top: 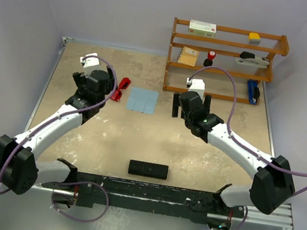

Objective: Organize the sunglasses
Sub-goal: Move the sunglasses case at the center of the board.

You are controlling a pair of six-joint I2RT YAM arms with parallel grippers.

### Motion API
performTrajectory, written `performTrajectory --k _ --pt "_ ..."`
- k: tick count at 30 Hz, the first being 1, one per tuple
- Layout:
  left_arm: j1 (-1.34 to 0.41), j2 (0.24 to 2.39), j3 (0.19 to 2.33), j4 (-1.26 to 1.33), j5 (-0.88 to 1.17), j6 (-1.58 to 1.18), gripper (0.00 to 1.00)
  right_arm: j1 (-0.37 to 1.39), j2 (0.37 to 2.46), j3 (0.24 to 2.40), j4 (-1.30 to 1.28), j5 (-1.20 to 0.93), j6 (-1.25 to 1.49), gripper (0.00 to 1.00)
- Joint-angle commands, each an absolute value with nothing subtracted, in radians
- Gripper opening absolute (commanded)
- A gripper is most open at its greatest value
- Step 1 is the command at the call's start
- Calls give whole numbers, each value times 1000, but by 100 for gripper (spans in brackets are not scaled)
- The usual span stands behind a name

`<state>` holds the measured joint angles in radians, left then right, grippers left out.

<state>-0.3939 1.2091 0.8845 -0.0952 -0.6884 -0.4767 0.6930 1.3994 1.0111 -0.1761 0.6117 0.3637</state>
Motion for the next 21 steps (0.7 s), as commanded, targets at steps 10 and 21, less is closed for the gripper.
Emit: performTrajectory --k 10,21 --pt "-396 1153 909 -68 -672 -437 99 690 1383 1046 -204 667 402 99" --pt "-395 1146 912 -80 -625 -480 99 689 1312 985 -147 558 308 99"
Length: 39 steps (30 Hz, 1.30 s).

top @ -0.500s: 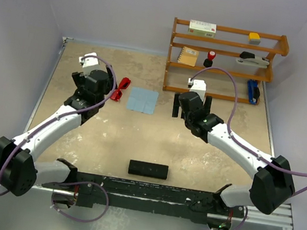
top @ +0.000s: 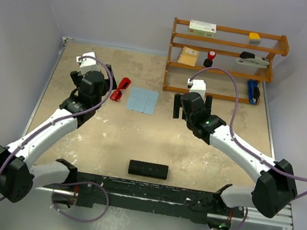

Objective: Organize the sunglasses
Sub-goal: Move the sunglasses case at the center of the board.

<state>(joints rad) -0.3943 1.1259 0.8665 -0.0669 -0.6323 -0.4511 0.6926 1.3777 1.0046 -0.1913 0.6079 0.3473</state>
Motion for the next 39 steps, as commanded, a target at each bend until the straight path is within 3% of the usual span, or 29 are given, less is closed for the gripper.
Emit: performTrajectory --k 1,3,15,31,39 --pt "-395 1156 924 -103 -626 -477 99 689 1307 981 -132 550 284 97" --pt "-396 1151 930 -132 -626 -472 99 691 1301 991 -148 479 235 92" --pt "-397 1071 876 -189 -634 -446 99 801 1289 1115 -497 58 130 85" --pt "-390 1095 860 -167 -579 -494 99 1117 1361 1066 -574 -24 112 88" --pt "-290 1077 834 -188 -504 -550 99 1188 1393 986 -501 -59 110 89"
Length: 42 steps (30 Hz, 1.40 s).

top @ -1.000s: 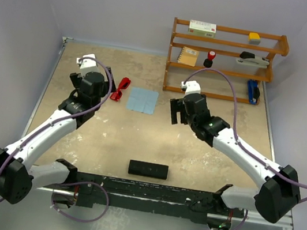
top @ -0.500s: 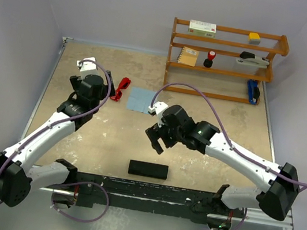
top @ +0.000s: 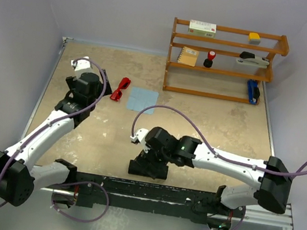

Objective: Organize the sunglasses
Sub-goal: Move the sunglasses case at the center of the board.

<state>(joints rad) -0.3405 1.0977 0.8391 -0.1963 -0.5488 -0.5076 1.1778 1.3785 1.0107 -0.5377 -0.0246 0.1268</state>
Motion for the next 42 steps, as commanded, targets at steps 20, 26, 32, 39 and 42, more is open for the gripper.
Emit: performTrajectory --k 20,26,32,39,42 --pt "-238 1039 845 -226 -469 -553 99 1189 1549 970 -419 -113 40 90" --pt "-229 1037 843 -231 -466 -551 99 1191 1583 965 -401 -128 38 90" --pt "-223 1032 845 -232 -459 -550 99 1193 1610 963 -381 -107 57 83" --pt "-221 1026 844 -237 -456 -549 99 1192 1606 942 -367 -76 93 58" --pt "-221 1026 844 -236 -454 -550 99 1192 1606 941 -364 -62 124 37"
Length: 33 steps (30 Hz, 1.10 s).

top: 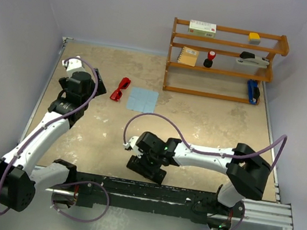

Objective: Organize the sunglasses
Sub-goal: Move the sunglasses case at the center of the board.

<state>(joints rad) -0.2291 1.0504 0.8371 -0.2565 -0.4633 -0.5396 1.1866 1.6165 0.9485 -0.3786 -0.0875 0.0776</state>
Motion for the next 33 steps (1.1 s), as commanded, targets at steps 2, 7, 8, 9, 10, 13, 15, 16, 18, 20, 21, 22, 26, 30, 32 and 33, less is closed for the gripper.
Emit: performTrajectory --k 2,7,8,9,10,13,15,16,18,20,21,22,26,30,32,33 --pt "-221 1026 844 -236 -450 -551 99 1191 1605 940 -357 -45 147 25" --pt "-221 1025 843 -236 -438 -553 99 1180 1585 922 -332 42 216 21" --pt "-221 1024 843 -237 -436 -554 99 1171 1583 920 -331 62 225 21" --pt "-221 1022 844 -238 -434 -553 99 1157 1580 916 -330 74 238 20" --pt "-221 1021 844 -239 -433 -554 99 1143 1573 913 -326 81 249 20" --pt "-221 1015 842 -242 -425 -555 99 1076 1545 879 -305 90 285 20" --pt "-221 1012 842 -245 -421 -555 99 1025 1526 869 -296 100 302 20" --pt "-220 1011 842 -245 -419 -555 99 999 1521 867 -292 108 309 19" --pt "-221 1010 842 -245 -416 -555 99 951 1526 878 -296 129 317 20" --pt "-221 1009 843 -245 -410 -555 99 902 1545 895 -299 136 316 21" --pt "-221 1010 844 -245 -407 -556 99 883 1558 897 -303 135 317 21" --pt "-221 1009 845 -247 -404 -556 99 866 1575 934 -303 125 318 21" --pt "-221 1009 851 -250 -400 -555 99 821 1657 1011 -322 144 342 23" --pt "-221 1004 857 -262 -396 -543 99 779 1722 1067 -329 151 374 25" --pt "-221 999 857 -264 -397 -539 99 774 1739 1092 -332 156 374 27" --pt "-221 999 857 -263 -399 -537 99 775 1744 1105 -337 163 381 29"
